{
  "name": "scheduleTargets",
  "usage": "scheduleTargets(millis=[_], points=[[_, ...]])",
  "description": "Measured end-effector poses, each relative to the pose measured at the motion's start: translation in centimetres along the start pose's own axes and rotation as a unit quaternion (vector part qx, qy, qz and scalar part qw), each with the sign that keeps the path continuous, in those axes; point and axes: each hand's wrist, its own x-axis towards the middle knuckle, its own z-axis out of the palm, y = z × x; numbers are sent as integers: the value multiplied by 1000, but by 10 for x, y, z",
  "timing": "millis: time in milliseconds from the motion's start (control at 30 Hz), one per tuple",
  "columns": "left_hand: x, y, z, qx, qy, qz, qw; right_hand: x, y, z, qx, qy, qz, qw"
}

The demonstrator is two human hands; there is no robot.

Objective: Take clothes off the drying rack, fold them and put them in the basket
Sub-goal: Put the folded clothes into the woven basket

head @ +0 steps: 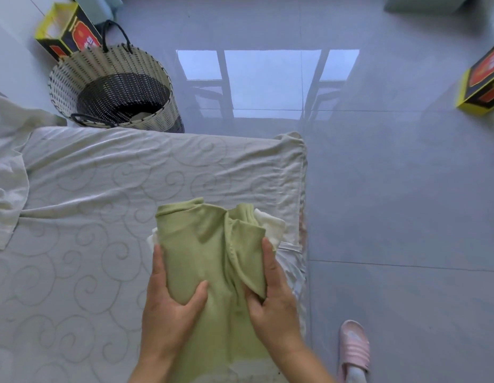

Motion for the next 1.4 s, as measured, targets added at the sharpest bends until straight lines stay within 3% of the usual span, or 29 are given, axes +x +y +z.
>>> scheduleTargets(millis=[500,867,1133,1400], points=[[64,153,82,-10,-35,59,998,136,-10,-140,9,54,-39,998],[182,267,159,-47,-4,79,996,321,-34,-240,-25,-12,-96,995],[283,282,133,-58,65,65,994,436,-81,-193,-31,-64,-140,988],[394,269,71,-53,104,25,993,538,-142,-92,-29,-137,-136,981]])
